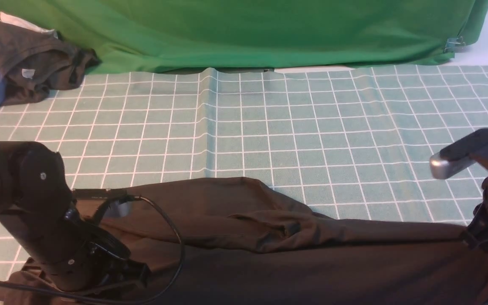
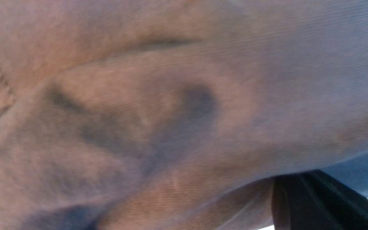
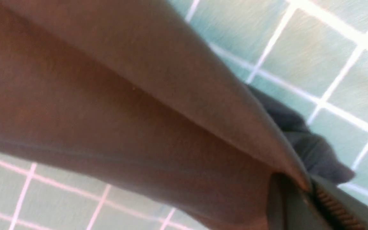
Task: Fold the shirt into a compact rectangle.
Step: 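Fold the black garment in half by bringing its near edge over to the far edge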
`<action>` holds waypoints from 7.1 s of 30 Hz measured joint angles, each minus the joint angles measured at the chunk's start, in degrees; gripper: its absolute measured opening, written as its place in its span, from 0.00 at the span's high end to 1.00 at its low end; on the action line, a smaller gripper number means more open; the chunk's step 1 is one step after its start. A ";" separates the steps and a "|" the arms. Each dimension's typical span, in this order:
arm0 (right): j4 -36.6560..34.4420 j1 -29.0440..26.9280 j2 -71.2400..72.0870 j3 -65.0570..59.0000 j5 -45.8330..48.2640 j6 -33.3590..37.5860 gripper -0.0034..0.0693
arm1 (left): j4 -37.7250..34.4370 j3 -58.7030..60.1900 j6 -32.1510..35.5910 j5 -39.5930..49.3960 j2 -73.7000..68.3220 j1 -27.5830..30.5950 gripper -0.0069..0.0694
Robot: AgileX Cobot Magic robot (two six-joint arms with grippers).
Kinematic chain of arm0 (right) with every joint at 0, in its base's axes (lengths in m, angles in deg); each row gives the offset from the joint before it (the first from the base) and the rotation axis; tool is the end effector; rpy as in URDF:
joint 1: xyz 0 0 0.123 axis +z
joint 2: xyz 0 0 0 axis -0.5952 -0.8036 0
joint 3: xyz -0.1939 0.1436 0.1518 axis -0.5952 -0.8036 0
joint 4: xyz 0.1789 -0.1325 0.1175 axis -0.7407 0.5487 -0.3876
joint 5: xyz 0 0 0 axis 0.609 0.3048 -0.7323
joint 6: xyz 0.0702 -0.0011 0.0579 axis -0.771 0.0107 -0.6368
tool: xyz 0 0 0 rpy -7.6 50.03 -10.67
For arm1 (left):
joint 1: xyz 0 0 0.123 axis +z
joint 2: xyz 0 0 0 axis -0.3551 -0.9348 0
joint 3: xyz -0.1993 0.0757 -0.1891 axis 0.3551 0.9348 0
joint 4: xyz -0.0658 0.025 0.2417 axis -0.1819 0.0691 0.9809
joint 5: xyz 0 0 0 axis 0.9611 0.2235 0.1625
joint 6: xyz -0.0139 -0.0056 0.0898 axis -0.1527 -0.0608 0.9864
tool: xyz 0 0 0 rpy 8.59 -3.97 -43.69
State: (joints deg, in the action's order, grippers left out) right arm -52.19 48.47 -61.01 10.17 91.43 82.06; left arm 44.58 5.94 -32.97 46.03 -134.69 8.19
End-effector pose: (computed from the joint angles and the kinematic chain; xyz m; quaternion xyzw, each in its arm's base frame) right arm 0.2500 0.0523 0.2185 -0.2483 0.9677 -0.0049 0.0441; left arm 0.2107 -0.0628 0.1757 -0.0489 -0.9950 0.0795 0.0353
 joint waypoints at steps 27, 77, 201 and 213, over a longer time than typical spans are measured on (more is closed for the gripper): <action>-0.41 3.16 6.64 9.61 -6.35 -12.32 0.83 | 6.65 -6.98 -7.28 0.73 4.99 -0.08 0.91; -14.36 11.36 5.43 9.75 -10.89 -3.89 0.90 | -5.88 -18.37 -6.93 -17.04 -19.61 -12.86 0.90; -17.35 11.36 5.43 9.75 -8.07 -3.68 0.84 | 4.81 -32.80 5.34 -13.67 -27.71 -12.48 0.83; -17.35 11.36 5.43 9.75 -8.97 -2.62 0.84 | 6.32 -38.96 5.72 -8.93 -25.73 -12.48 0.89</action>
State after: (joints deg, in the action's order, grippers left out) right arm -69.53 59.83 -55.57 19.92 82.46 79.43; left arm 50.89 -33.02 -27.25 37.10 -160.42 -4.29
